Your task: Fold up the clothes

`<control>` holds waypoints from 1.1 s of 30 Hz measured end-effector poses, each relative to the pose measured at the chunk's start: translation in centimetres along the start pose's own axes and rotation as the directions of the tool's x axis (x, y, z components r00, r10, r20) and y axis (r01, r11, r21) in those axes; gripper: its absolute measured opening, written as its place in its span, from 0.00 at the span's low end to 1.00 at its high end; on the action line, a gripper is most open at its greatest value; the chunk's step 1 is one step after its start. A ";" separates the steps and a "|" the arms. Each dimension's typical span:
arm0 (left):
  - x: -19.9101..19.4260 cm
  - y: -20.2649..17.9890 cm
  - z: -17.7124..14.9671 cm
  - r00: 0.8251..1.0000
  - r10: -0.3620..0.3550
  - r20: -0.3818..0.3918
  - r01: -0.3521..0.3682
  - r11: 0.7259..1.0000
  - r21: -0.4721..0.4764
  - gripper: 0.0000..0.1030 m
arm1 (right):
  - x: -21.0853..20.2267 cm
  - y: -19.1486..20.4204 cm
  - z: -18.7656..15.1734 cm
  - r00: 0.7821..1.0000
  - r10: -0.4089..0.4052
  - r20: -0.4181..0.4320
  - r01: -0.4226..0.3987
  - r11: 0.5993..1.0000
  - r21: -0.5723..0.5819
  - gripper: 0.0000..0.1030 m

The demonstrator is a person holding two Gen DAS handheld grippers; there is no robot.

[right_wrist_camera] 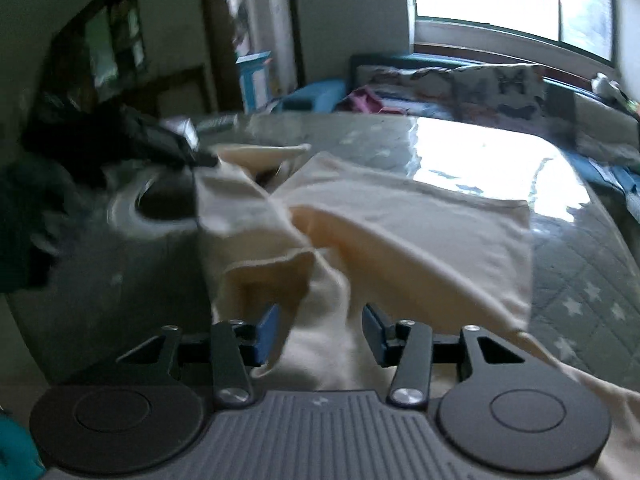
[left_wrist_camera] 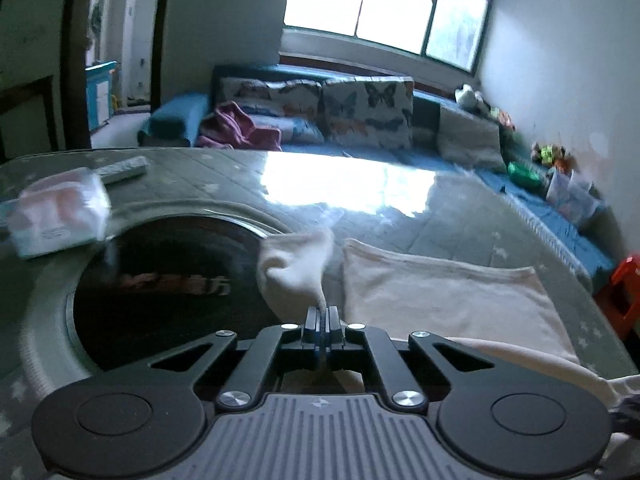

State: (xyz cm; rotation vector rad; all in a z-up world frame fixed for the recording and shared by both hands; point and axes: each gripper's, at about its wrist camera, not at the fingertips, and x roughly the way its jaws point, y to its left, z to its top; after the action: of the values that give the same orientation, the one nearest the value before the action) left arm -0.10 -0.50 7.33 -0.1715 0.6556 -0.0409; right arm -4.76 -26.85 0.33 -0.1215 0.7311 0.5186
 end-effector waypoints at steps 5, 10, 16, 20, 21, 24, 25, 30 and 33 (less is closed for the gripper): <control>-3.4 2.8 -1.6 1.000 0.030 0.010 -0.029 0.999 -0.044 0.02 | -0.2 1.0 -0.7 0.998 0.050 -0.044 -0.052 0.998 -0.027 0.06; -5.0 5.1 -3.9 0.996 0.075 -0.051 -0.077 0.996 -0.043 0.03 | -3.1 1.9 -1.7 0.979 0.170 -0.109 -0.178 0.981 -0.073 0.05; -6.2 5.2 -5.0 0.990 0.121 -0.068 -0.120 0.993 0.014 0.06 | -4.8 3.5 -3.0 0.941 0.274 -0.199 -0.302 0.945 -0.128 0.08; -7.4 3.4 -5.0 0.998 0.046 -0.036 -0.043 0.996 0.081 0.09 | -5.7 2.7 -2.1 0.945 0.280 -0.170 -0.302 0.945 -0.128 0.11; -7.4 2.6 -5.1 0.999 0.013 -0.038 -0.009 0.995 0.099 0.09 | -5.9 2.5 -1.8 0.952 0.264 -0.153 -0.283 0.951 -0.122 0.12; -6.6 0.0 -5.6 0.994 -0.082 -0.067 0.091 0.985 0.149 0.09 | -5.9 1.5 -1.6 0.976 0.184 -0.117 -0.196 0.976 -0.097 0.20; -6.1 -0.9 -5.8 0.991 -0.107 -0.084 0.119 0.980 0.161 0.09 | -5.8 1.1 -1.6 0.983 0.151 -0.108 -0.160 0.983 -0.087 0.21; -4.1 -4.6 -7.7 0.964 -0.203 -0.174 0.239 0.946 0.220 0.12 | -4.4 -0.7 -3.1 0.985 0.077 -0.155 -0.082 0.996 -0.025 0.26; -3.6 -5.4 -9.0 0.946 -0.226 -0.231 0.281 0.928 0.245 0.16 | -4.6 -1.1 -3.5 0.979 0.080 -0.185 -0.088 0.996 -0.035 0.28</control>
State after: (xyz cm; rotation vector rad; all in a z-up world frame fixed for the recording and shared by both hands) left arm -8.33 -6.77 3.40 0.0188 0.8165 -0.4039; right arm -9.27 -30.67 0.70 -0.1808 0.9083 0.6092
